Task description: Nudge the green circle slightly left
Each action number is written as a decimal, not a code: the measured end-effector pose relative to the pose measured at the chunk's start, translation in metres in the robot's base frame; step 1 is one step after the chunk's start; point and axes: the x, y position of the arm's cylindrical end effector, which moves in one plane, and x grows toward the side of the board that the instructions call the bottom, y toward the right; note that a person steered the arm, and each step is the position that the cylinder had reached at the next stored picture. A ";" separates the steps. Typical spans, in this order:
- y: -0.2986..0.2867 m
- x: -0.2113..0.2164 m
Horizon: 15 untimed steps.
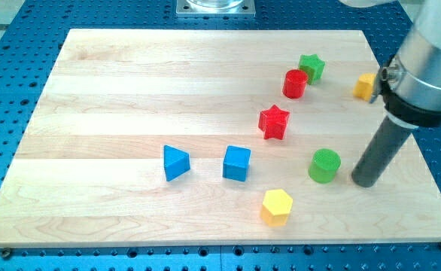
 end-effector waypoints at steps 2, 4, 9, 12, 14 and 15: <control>-0.025 0.000; -0.026 -0.011; -0.020 -0.041; -0.020 -0.053; -0.020 -0.054; -0.020 -0.054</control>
